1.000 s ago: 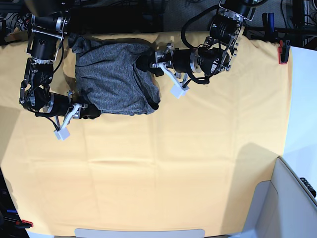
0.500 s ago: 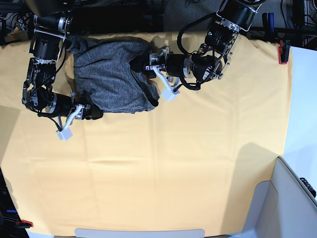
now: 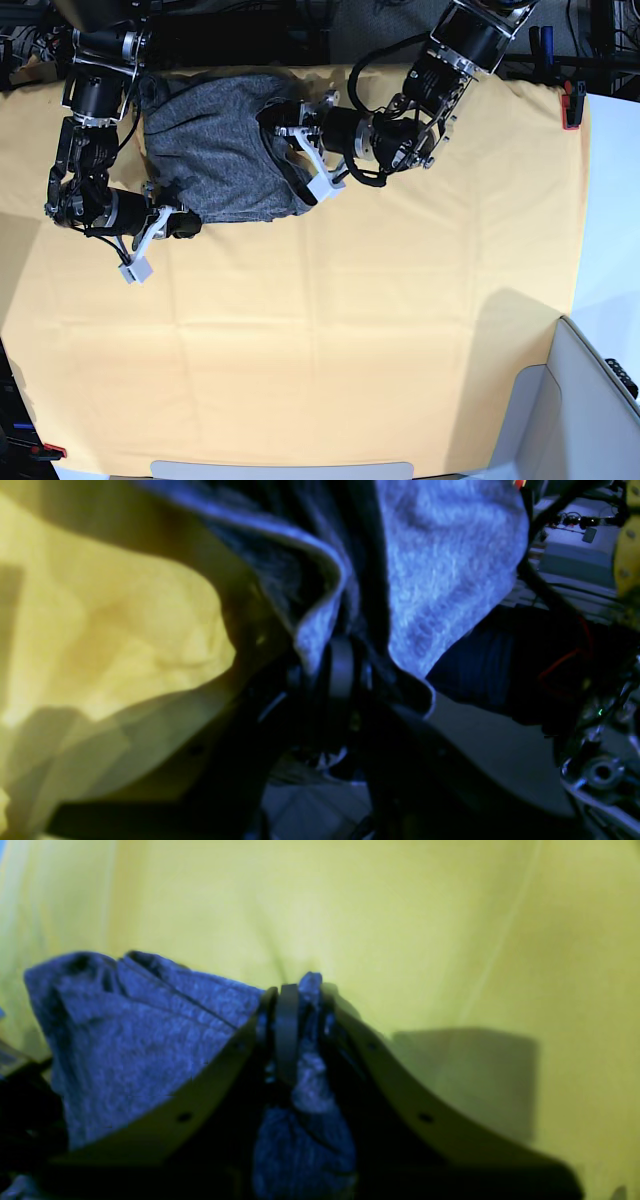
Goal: Fold the T-shirt properly
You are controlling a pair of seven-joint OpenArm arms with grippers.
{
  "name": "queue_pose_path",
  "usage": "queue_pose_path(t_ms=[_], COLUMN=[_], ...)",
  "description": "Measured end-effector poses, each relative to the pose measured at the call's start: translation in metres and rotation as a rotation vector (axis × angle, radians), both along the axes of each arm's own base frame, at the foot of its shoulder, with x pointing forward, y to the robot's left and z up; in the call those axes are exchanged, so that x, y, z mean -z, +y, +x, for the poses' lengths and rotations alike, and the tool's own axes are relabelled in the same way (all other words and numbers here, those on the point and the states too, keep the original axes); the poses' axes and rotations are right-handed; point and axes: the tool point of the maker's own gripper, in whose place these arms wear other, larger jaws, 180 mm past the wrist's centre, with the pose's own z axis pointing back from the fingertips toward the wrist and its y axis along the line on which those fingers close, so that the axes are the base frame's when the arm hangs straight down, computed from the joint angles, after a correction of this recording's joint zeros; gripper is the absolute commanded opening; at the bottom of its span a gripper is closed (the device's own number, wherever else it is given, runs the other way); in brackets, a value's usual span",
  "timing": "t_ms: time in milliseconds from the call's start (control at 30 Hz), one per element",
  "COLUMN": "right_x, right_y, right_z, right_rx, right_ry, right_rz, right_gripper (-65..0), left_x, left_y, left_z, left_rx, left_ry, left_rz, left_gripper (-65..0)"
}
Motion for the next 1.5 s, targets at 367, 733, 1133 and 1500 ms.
queue_pose_path(t_ms=[367, 733, 1133, 1500], right_x=[-0.002, 0.002, 0.005, 0.008], right_y=[-0.010, 0.024, 0.066, 0.093], right_z=[-0.034, -0.061, -0.068, -0.076], right_rx=[-0.038, -0.052, -0.045, -0.143], right_ry=[-0.037, -0.042, -0.034, -0.029], right_rz=[-0.142, -0.097, 0.017, 0.020], right_gripper=[-64.4, -64.3, -64.2, -64.2], left_x=[-0.005, -0.011, -0.029, -0.030], left_y=[0.070, 0.084, 0.083, 0.074], left_z=[0.074, 0.124, 0.146, 0.148], left_rx=[-0.182, -0.217, -0.223, -0.229], left_ry=[-0.023, -0.043, -0.099, -0.105], left_rz=[0.066, 0.116, 0.111, 0.098], left_gripper=[-64.6, -64.6, -64.5, -45.4])
